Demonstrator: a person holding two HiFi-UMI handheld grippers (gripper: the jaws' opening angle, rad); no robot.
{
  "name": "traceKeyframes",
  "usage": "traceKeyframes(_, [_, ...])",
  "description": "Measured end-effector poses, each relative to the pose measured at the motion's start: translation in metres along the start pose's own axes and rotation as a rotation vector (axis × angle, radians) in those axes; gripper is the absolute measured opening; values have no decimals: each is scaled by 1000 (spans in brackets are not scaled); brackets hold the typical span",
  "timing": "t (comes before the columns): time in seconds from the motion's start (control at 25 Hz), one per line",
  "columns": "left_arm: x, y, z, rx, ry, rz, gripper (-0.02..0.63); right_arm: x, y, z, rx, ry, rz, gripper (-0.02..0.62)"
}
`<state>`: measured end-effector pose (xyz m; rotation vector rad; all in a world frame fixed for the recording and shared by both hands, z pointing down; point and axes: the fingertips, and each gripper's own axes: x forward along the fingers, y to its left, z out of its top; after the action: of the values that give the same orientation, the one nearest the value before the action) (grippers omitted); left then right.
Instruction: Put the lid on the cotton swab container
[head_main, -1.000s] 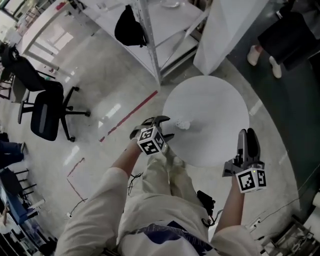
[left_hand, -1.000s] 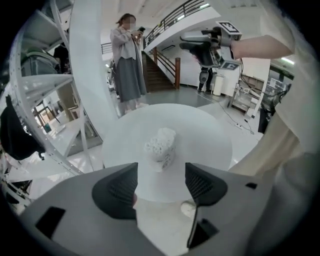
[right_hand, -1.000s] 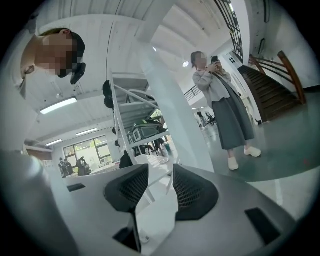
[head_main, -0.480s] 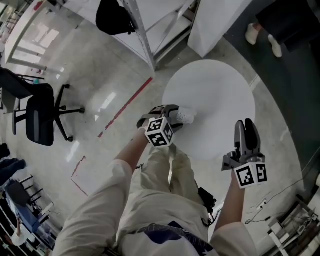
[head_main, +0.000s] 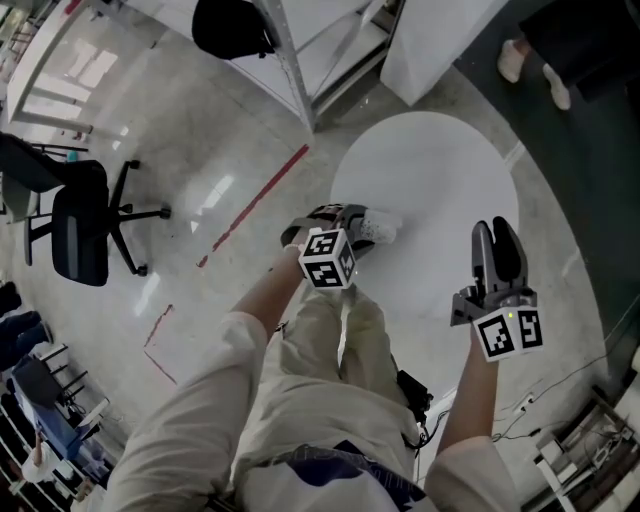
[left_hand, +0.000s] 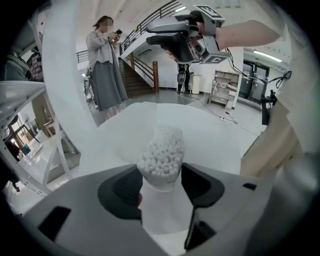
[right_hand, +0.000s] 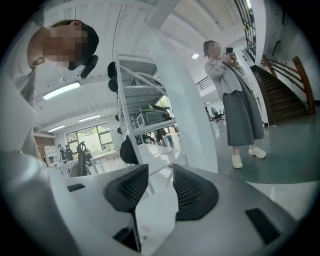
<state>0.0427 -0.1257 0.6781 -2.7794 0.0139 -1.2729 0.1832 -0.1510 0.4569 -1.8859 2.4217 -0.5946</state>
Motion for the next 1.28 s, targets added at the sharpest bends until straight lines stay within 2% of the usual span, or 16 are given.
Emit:
traceKeyframes(0.28, [-1, -3, 0, -9, -7, 4, 236, 45, 14, -29, -179, 174, 133, 139])
traceKeyframes(0.52, [-4, -3, -2, -21, -8, 9, 235, 92, 33, -91, -292, 421, 280, 126])
traceKeyframes(0.68, [-5, -3, -3, -15, -10, 6, 233, 104, 54, -130, -352, 567, 390, 118])
traceKeyframes(0.8, [-4, -3, -3, -6, -6, 0, 232, 103, 64, -153, -408, 650, 443, 105])
traceKeyframes(1.28, [-4, -3, -7, -7, -2, -5, 232, 85, 85, -167, -425, 710, 546, 11])
